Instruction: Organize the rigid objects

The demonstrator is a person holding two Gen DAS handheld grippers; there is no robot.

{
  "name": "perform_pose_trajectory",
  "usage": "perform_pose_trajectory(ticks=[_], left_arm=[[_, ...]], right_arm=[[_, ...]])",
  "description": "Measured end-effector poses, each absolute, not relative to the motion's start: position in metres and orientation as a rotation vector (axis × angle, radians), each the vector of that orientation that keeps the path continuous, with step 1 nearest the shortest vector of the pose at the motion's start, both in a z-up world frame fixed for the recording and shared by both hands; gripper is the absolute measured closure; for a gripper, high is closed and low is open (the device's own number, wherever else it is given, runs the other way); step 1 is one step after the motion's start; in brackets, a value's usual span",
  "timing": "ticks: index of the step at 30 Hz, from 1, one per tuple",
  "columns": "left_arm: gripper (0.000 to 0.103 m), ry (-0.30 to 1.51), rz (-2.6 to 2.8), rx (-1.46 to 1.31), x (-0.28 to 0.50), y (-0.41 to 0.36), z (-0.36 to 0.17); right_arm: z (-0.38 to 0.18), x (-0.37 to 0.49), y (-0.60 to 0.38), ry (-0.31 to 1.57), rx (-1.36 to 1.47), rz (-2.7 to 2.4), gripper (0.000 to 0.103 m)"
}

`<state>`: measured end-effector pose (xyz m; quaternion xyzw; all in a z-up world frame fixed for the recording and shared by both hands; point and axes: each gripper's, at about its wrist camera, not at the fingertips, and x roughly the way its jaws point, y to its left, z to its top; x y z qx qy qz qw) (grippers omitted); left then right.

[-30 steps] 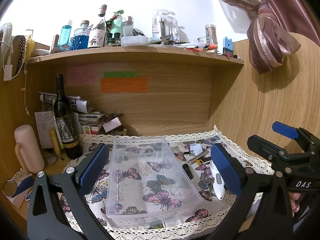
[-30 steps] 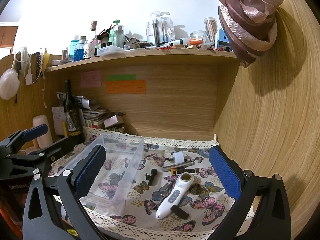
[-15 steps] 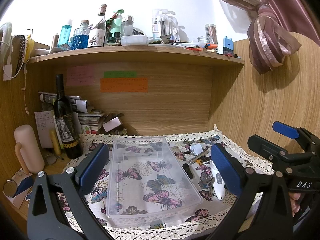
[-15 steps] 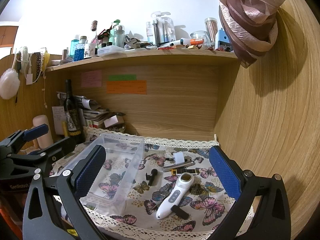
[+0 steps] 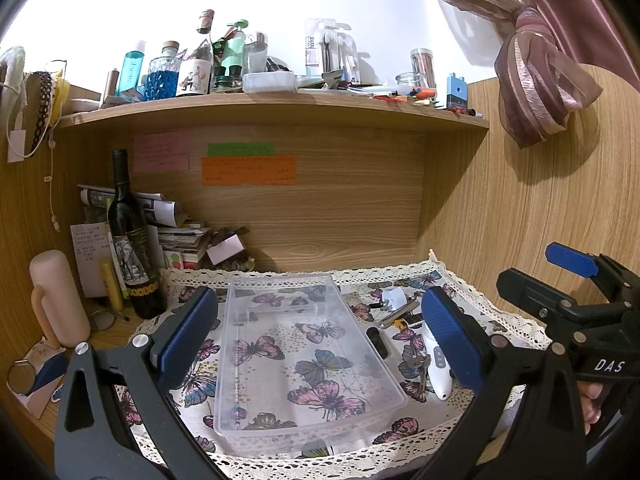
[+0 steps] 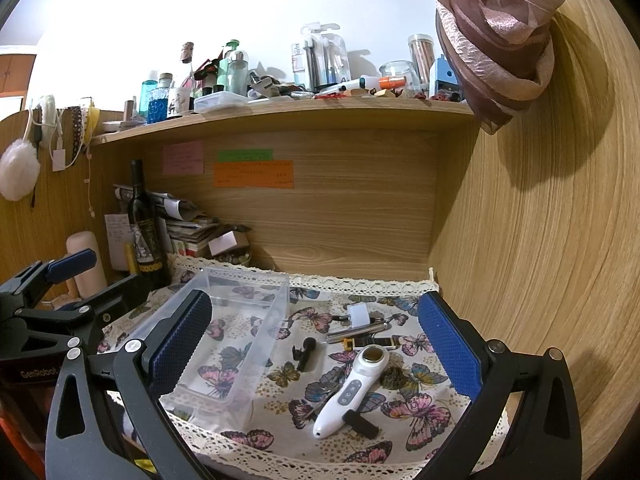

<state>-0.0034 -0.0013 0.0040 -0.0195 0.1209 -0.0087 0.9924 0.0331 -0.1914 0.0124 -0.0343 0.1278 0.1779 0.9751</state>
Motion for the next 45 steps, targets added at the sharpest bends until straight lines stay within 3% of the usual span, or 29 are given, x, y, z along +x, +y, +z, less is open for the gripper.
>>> perform_pose_trajectory(ticks=[18, 21, 30, 45], left_arm=[[0.001, 0.267, -0.031, -0.032, 0.006, 0.004, -0.006], [0.021, 0.284, -0.021, -0.042, 0.011, 0.010, -0.009], [0.043, 0.416, 0.001, -0.105, 0.047, 0.045, -0.026], [0.071, 0.696, 0.012, -0.094, 0.120, 0.095, -0.061]], right_arm=[[0.007, 0.045, -0.195, 0.308, -0.027, 0.393, 0.000], [0.002, 0.053, -0.198, 0.334, -0.018, 0.392, 0.008], [-0.016, 0.081, -0.204, 0.435, -0.028, 0.374, 0.028], [-0.046, 0.134, -0.220, 0.631, -0.018, 0.297, 0.048]])
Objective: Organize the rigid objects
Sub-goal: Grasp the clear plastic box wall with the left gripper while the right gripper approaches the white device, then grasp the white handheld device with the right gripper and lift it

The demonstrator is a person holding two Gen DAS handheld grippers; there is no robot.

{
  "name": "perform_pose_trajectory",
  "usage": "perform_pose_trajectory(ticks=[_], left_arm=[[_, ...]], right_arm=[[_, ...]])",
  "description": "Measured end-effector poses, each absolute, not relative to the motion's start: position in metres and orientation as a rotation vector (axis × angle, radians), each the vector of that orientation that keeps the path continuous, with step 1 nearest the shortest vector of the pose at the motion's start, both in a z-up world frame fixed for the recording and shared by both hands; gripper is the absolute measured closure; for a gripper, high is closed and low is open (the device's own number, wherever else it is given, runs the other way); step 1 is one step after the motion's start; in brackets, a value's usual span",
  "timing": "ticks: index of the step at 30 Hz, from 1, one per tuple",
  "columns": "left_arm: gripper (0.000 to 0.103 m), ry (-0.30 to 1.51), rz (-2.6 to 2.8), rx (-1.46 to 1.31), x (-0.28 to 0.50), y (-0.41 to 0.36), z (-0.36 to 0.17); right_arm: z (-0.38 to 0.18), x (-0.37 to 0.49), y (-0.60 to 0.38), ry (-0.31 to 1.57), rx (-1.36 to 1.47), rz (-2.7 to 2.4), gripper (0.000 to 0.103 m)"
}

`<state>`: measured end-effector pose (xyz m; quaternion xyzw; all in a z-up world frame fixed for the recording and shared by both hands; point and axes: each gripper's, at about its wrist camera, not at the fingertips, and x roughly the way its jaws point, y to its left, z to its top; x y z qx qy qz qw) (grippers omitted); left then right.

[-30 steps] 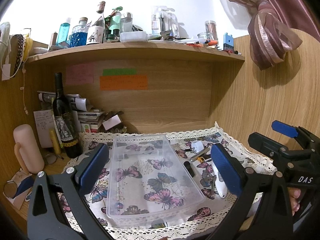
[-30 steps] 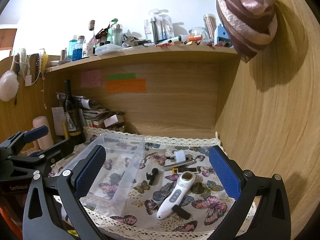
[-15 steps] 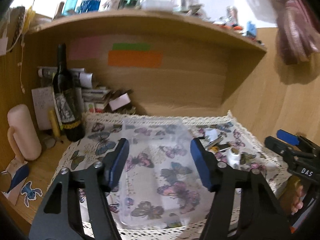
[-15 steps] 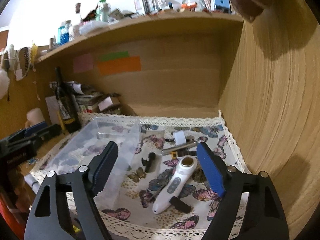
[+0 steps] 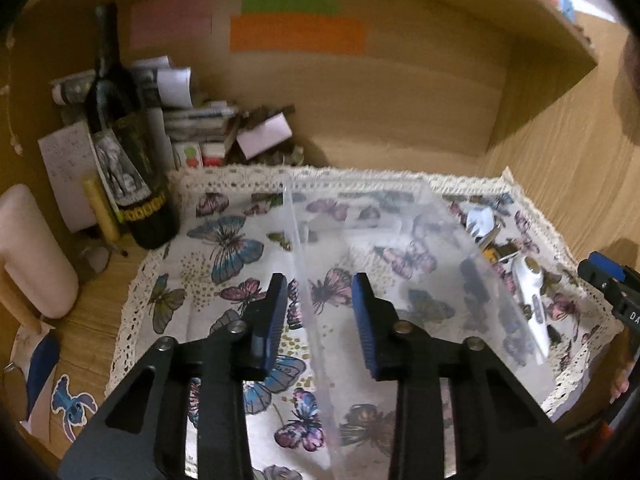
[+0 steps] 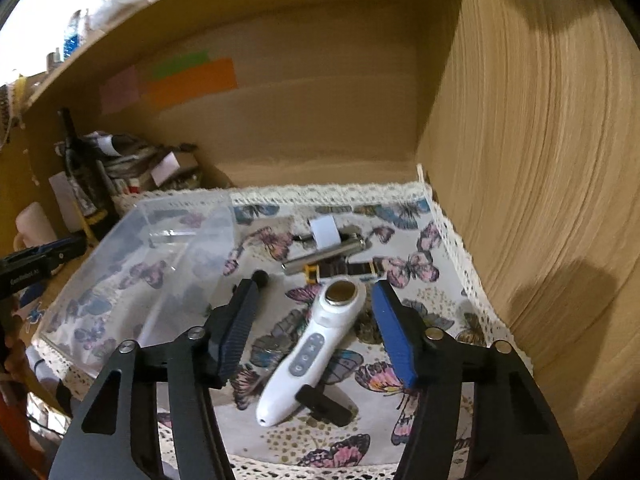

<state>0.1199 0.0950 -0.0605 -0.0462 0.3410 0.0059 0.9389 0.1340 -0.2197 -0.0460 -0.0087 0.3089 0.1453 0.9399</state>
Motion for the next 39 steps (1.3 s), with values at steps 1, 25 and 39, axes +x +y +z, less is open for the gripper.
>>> perform_pose_trajectory(ticks=[1, 25, 39], left_arm=[[0.073, 0.713, 0.007, -0.097, 0.124, 0.097, -0.063], [0.090, 0.867, -0.061, -0.036, 0.153, 0.098, -0.091], [0.089, 0.851, -0.074, -0.051, 0.151, 0.100, -0.092]], right_arm=[[-0.048, 0.136, -0.220, 0.643, -0.021, 0.289, 0.048], [-0.106, 0.191, -0.205, 0.970, -0.003, 0.283, 0.071], [-0.118, 0.219, -0.190, 1.010, -0.039, 0.240, 0.072]])
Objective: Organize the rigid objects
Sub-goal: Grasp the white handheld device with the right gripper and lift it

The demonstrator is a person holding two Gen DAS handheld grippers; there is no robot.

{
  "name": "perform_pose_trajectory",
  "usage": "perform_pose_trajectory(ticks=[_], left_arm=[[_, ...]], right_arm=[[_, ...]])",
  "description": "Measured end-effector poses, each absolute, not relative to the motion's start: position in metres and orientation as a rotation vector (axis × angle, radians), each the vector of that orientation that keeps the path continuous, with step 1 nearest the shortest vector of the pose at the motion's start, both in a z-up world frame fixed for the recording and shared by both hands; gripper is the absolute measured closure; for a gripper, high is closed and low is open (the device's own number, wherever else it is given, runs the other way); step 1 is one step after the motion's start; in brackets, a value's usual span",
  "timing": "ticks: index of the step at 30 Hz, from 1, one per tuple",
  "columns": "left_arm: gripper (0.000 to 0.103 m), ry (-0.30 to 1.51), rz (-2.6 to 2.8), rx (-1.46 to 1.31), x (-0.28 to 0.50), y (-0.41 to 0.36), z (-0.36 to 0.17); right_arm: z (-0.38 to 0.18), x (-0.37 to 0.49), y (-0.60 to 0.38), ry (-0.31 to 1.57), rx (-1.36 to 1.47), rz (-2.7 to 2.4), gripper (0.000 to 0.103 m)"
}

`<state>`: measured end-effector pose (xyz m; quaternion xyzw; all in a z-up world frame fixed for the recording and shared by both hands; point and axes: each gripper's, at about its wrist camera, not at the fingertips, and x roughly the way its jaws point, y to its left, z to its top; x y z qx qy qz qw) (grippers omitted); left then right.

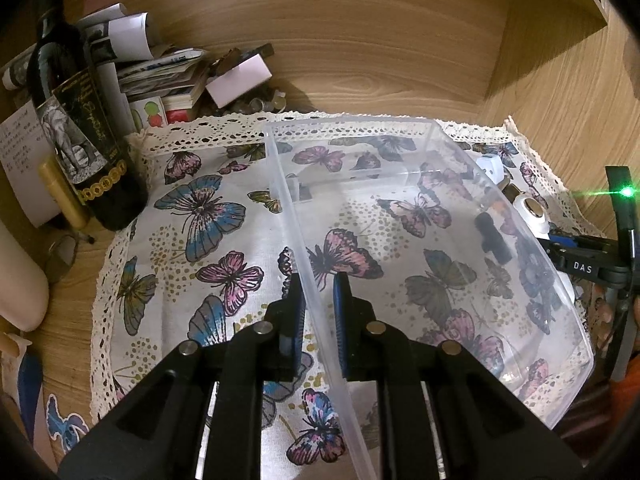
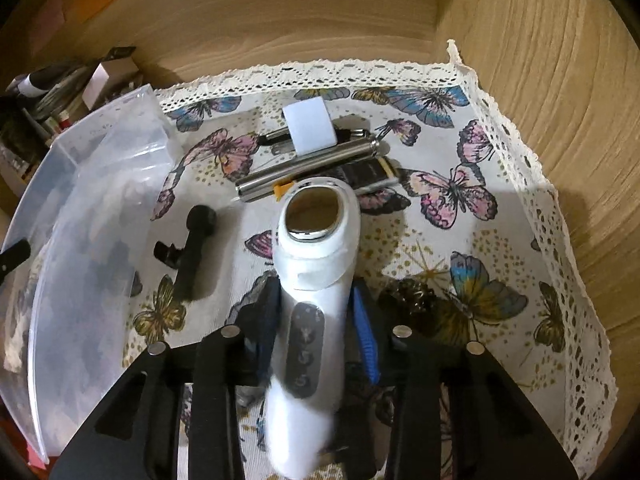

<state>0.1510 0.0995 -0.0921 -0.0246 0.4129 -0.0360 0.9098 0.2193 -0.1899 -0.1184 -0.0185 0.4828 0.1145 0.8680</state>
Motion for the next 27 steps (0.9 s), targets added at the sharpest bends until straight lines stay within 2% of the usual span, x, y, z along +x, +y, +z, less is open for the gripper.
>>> perform_pose_trajectory(ticks=[8, 27], left_arm=[[0.089, 0.854, -0.071, -0.050, 0.152, 0.100, -0.092], [0.089, 0.855, -0.069, -0.052, 0.152, 0.099, -0.092]], right_arm=[[-0.098, 0.206, -0.195, 0.916, -0.005, 0.233, 0.072], [0.010, 0.170, -0.142, 0.613, -0.036, 0.419, 0.072]])
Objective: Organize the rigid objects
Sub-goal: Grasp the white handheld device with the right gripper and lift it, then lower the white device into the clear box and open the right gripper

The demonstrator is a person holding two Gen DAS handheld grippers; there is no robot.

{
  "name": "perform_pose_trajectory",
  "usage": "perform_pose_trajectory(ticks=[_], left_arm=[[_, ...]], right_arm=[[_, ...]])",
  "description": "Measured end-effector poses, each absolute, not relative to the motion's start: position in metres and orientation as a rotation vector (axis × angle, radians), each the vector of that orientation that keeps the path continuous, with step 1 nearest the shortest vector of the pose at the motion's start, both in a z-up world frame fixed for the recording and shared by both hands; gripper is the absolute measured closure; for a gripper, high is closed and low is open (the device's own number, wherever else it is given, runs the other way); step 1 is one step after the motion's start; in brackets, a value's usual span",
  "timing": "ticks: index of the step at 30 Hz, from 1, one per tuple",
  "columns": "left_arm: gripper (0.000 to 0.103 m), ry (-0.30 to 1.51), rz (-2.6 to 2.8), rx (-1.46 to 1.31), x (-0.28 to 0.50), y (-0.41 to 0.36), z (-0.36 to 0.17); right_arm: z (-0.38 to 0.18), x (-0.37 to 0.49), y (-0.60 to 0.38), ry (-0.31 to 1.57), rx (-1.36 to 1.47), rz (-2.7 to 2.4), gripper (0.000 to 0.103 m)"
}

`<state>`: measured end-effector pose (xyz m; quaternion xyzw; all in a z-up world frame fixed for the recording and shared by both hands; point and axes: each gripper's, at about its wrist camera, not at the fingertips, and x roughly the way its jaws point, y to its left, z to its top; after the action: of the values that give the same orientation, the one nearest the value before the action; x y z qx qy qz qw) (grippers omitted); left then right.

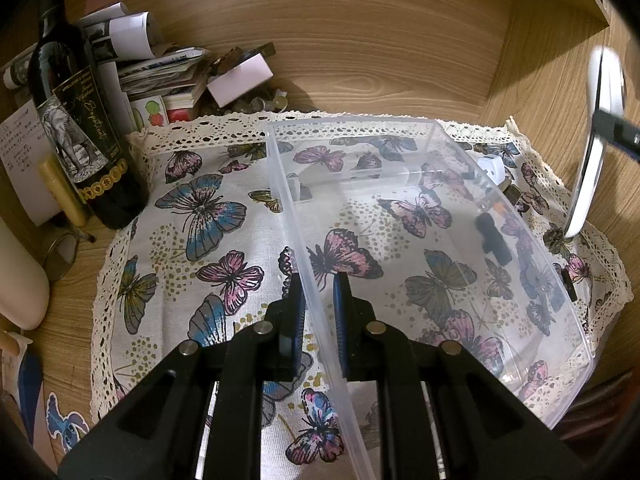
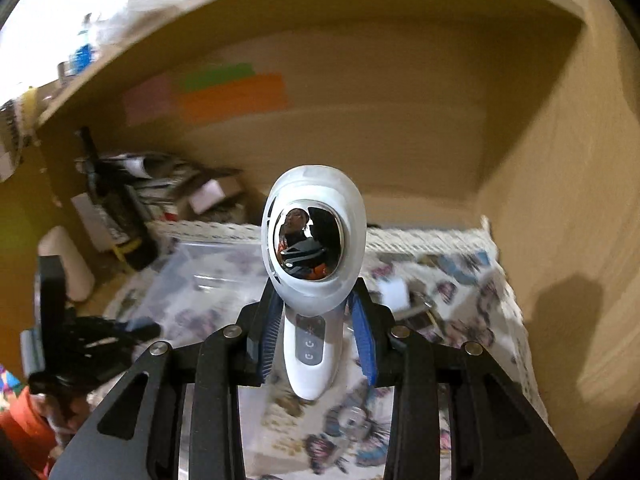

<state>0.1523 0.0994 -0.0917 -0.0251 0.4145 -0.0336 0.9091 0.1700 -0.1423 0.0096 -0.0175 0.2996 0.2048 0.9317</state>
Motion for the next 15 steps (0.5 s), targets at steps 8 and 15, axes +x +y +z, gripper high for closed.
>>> perform_pose_trajectory(ticks=[8, 15], left_arm=[[0.089, 0.855, -0.069, -0.052, 0.152, 0.099, -0.092], [0.089, 0.846, -0.076, -0.057, 0.152, 0.098, -0.092]], right_arm=[[0.012, 0.168, -0.093, 0.609, -0.119, 0.536, 0.072], [-0.012, 0.180, -0.053, 0.706, -0.185, 0.615, 0.072]])
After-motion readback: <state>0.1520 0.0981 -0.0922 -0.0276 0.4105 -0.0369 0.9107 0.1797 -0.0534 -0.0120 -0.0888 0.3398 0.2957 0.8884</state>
